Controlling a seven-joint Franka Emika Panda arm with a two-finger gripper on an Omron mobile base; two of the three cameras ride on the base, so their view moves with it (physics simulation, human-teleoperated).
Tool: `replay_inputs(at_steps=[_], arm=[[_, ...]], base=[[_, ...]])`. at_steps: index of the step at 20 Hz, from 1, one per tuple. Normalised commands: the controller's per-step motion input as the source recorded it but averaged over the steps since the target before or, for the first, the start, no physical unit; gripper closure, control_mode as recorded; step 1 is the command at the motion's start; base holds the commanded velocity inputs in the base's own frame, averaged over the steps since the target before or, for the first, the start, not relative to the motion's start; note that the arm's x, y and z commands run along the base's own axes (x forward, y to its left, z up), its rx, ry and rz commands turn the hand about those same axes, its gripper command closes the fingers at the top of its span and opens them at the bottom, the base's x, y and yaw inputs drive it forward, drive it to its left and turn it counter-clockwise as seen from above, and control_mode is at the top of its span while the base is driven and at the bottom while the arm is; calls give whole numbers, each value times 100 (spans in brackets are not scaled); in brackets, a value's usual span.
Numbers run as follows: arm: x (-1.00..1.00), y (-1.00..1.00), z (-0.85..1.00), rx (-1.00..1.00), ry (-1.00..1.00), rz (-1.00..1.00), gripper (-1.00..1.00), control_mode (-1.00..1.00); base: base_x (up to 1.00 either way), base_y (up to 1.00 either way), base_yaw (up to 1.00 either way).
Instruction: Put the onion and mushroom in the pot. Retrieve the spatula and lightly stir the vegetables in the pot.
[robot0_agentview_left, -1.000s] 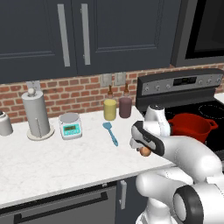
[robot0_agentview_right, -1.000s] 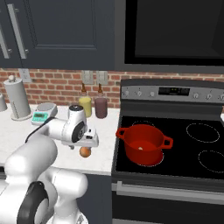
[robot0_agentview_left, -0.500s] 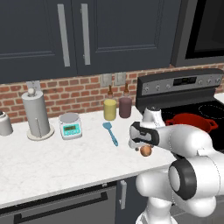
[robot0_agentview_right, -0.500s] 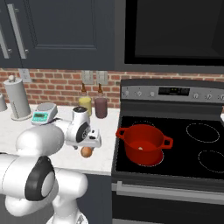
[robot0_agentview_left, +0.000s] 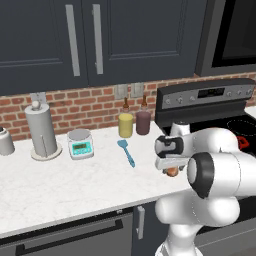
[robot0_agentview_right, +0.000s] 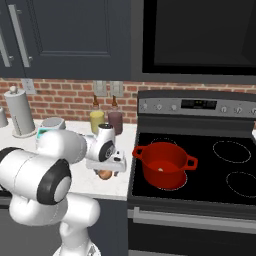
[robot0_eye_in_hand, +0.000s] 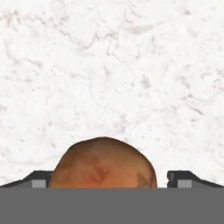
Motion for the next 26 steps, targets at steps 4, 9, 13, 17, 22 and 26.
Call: replay_inputs(at_steps=[4,9,13,17,22,26], arm=[[-1,-6,-31,0,3,-1,100,-100],[-3,23,-4,0,0,0,100,-100],[-34,15,14,0,-1,0,100,-100],[-61,8,86,0,-8,0,100,-100],[-75,0,100,-1,-5,-1,100,-100],[-36,-17,100,-5,1,-7,100,-100]], base=[[0,0,0],[0,0,0],[0,0,0],[0,0,0],[0,0,0],[0,0,0]])
